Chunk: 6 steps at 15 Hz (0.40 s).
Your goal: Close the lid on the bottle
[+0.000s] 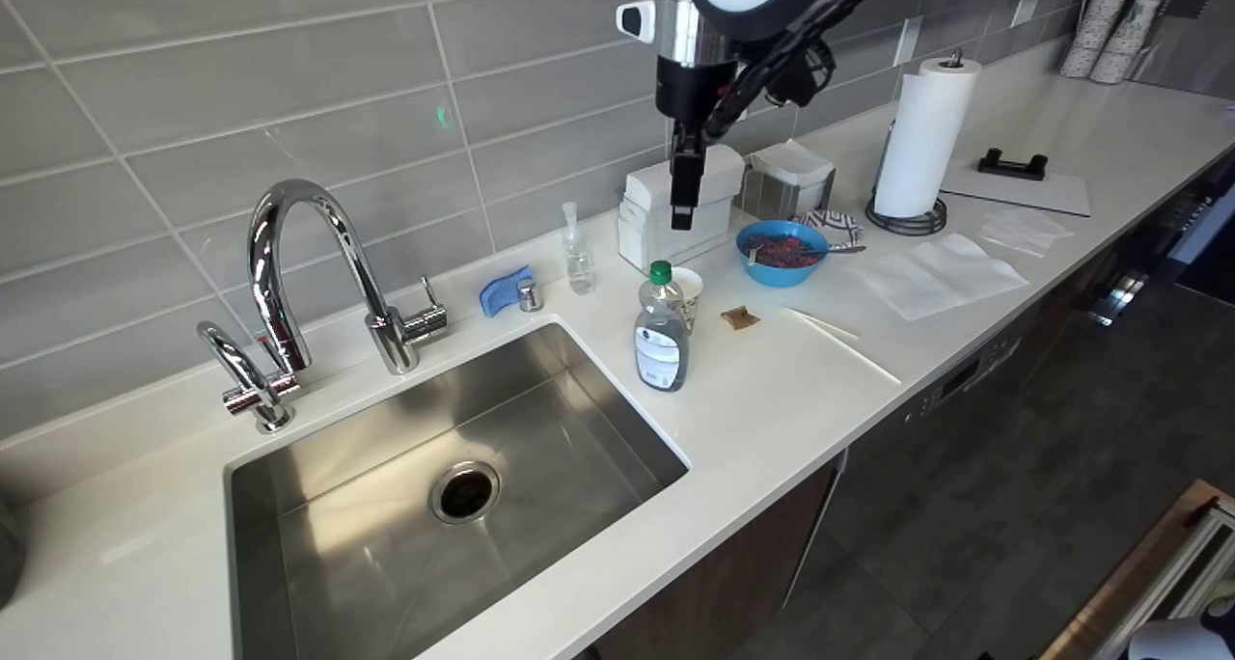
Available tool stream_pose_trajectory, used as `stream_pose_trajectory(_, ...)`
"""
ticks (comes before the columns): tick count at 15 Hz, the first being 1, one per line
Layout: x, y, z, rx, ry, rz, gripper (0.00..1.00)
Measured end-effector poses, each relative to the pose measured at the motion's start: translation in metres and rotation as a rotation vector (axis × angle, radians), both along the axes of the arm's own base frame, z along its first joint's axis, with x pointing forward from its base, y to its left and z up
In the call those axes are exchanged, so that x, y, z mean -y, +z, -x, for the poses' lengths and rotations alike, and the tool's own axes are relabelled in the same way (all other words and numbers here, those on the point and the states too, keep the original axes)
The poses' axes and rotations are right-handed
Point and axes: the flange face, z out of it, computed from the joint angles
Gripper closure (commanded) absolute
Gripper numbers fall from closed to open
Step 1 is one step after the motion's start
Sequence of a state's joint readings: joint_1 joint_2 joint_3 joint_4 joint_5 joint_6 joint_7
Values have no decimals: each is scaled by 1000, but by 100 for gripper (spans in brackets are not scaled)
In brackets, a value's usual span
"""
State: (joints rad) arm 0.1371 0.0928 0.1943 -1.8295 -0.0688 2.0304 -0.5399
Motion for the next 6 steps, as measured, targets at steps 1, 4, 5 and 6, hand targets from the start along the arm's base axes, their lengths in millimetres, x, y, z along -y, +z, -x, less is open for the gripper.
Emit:
stream_pose_trajectory(1,1,3,6,-16,-48,5,0)
stream_pose_trajectory(4,4,9,24,-62,-118,-3,0)
stream_pose_trajectory(5,4,11,28,-65,-121,-5,0)
stream_pose_trajectory(6,4,12,30,-66,-123,-6,0)
